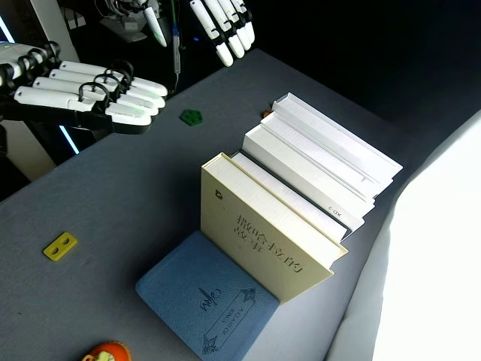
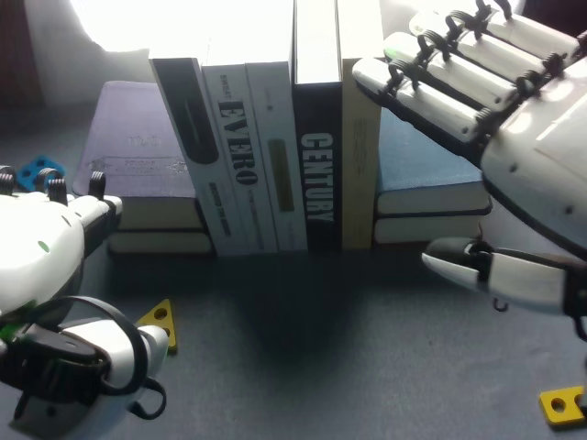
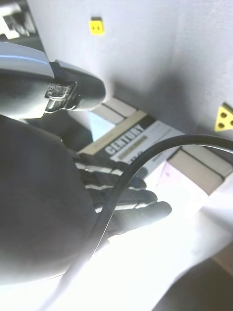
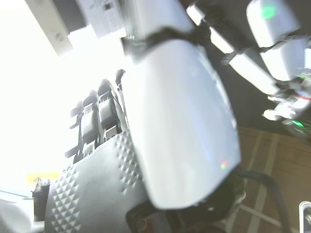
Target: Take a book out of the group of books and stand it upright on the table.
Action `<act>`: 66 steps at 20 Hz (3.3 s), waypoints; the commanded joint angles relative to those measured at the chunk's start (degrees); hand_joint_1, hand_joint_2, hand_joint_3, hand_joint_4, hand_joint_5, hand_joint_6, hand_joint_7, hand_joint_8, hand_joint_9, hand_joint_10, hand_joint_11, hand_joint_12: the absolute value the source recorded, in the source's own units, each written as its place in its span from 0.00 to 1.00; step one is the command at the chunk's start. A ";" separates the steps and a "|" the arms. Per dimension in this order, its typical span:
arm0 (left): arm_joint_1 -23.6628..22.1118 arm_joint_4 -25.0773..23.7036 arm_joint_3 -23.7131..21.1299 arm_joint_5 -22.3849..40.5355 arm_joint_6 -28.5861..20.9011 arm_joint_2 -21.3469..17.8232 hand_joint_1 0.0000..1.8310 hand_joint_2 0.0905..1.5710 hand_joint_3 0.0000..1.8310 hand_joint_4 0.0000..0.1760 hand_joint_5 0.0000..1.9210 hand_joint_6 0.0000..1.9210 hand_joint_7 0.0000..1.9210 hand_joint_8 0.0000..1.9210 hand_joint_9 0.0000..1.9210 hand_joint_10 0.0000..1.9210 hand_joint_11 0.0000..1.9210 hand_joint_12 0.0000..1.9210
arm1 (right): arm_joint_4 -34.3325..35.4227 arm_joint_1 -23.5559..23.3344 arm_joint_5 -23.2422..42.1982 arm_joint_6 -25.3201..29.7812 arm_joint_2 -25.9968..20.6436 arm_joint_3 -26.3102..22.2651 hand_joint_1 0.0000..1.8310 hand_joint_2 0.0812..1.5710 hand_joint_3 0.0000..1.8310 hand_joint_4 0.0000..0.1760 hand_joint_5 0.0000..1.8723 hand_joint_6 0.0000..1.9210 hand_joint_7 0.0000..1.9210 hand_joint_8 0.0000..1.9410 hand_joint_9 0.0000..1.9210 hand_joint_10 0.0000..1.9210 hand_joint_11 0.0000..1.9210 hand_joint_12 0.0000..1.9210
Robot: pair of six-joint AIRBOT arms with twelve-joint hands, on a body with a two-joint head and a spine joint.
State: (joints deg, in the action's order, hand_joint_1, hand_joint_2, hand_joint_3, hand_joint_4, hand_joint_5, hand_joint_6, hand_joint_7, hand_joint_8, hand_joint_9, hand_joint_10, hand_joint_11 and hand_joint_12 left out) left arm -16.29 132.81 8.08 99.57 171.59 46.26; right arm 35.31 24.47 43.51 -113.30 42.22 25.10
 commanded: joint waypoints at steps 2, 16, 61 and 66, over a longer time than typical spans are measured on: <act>-0.61 -5.11 -0.12 -0.46 0.23 0.09 0.17 0.86 0.00 0.11 0.03 0.00 0.03 0.00 0.02 0.00 0.00 0.16 | -2.90 -0.63 8.68 -1.19 1.24 -0.19 0.37 0.66 0.00 0.10 0.00 0.00 0.00 0.00 0.00 0.00 0.00 0.00; -0.74 -5.10 -0.13 -0.45 0.23 0.26 0.15 0.87 0.00 0.17 0.03 0.00 0.02 0.00 0.02 0.00 0.00 0.18 | 2.93 -4.05 17.22 -1.79 14.99 7.18 0.18 0.69 0.01 0.16 0.10 0.04 0.00 0.00 0.00 0.00 0.00 0.00; -0.98 -4.25 -0.15 -0.46 0.23 0.44 0.16 0.86 0.00 0.21 0.03 0.00 0.03 0.00 0.02 0.00 0.00 0.16 | 4.11 2.86 14.60 -6.07 13.16 2.48 0.13 0.73 0.00 0.00 0.33 0.08 0.04 0.00 0.00 0.00 0.00 0.00; -0.98 -4.17 -0.15 -0.46 0.23 0.43 0.16 0.85 0.00 0.24 0.03 0.00 0.04 0.00 0.02 0.00 0.00 0.17 | 6.40 4.39 13.34 -7.68 10.52 -1.28 0.13 0.73 0.00 0.00 0.34 0.08 0.04 0.00 0.00 0.00 0.00 0.00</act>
State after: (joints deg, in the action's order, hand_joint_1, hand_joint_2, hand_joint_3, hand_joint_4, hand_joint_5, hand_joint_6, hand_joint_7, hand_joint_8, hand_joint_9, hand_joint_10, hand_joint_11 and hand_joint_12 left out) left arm -16.80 133.73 8.08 99.50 171.59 46.63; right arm 42.41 28.91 54.04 -120.29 52.99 23.62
